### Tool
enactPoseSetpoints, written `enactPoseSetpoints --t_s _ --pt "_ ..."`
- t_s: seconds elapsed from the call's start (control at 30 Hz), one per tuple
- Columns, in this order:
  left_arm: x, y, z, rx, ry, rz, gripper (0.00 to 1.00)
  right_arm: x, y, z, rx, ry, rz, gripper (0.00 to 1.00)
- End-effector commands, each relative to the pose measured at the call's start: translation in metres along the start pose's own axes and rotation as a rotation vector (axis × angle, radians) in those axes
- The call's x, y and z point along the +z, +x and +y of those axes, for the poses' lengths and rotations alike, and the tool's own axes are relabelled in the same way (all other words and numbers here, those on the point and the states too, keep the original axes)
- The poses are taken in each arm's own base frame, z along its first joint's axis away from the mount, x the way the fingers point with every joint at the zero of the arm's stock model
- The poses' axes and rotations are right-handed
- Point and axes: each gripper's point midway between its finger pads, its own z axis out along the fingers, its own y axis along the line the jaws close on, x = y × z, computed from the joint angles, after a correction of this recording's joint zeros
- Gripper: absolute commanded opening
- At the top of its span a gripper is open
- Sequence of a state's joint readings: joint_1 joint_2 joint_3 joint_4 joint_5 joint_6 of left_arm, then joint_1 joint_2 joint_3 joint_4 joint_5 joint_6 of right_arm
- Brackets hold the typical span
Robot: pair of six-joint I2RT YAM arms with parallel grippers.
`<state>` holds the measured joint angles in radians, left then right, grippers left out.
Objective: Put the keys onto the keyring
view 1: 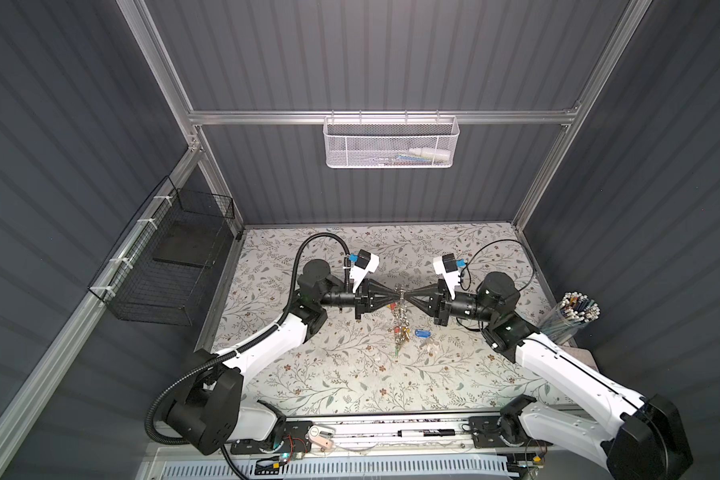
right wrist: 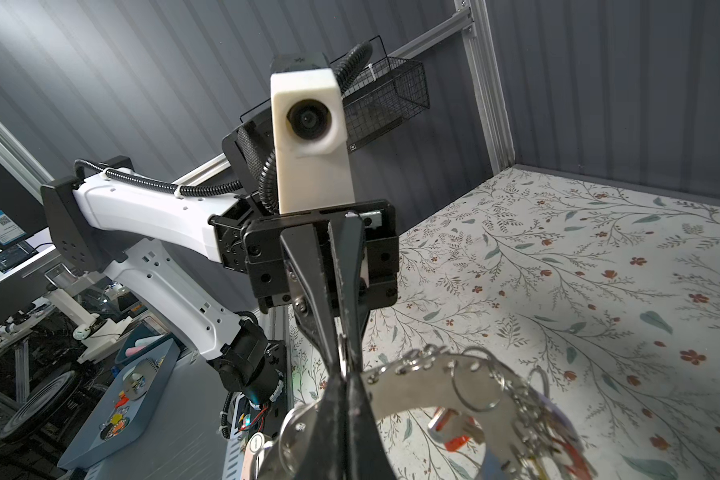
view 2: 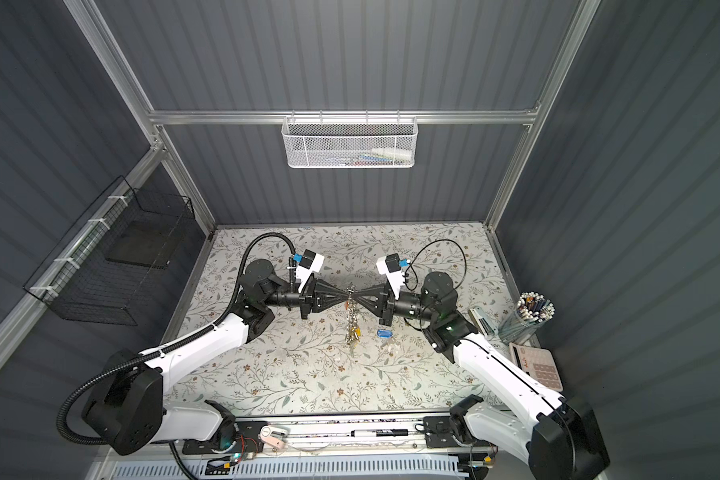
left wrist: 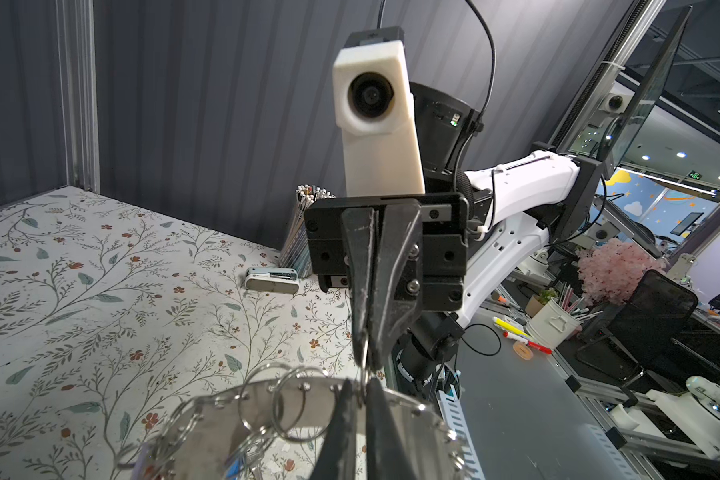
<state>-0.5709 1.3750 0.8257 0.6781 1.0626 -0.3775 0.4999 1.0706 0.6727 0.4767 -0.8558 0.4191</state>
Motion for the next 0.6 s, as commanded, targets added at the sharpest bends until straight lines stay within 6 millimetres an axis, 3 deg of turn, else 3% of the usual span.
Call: enactPoseSetpoints --t_s 0.0,0.17,0.47,0.57 --pt "0.0038 -0.0115 -0.0045 0.027 0.022 -0.01 0.05 -0.0005 -0.0064 0.0056 -0.039 -0.026 -0.026 0.0" --pt "0.0037 -0.0148 -0.0048 0.023 0.013 -0.021 0.0 0.0006 -0.0048 0.0043 -0.035 -0.027 -0.021 0.0" --pt "0.0 -0.0169 -0.0011 0.014 -0.054 -0.025 0.0 0.0 -0.0031 0.002 -0.029 -0.02 -0.022 0.0" --pt "-0.0013 -0.0138 0.0007 0.018 -0.085 0.004 0.0 -0.0021 -0.0051 0.0015 -0.023 -0.02 -0.027 0.09"
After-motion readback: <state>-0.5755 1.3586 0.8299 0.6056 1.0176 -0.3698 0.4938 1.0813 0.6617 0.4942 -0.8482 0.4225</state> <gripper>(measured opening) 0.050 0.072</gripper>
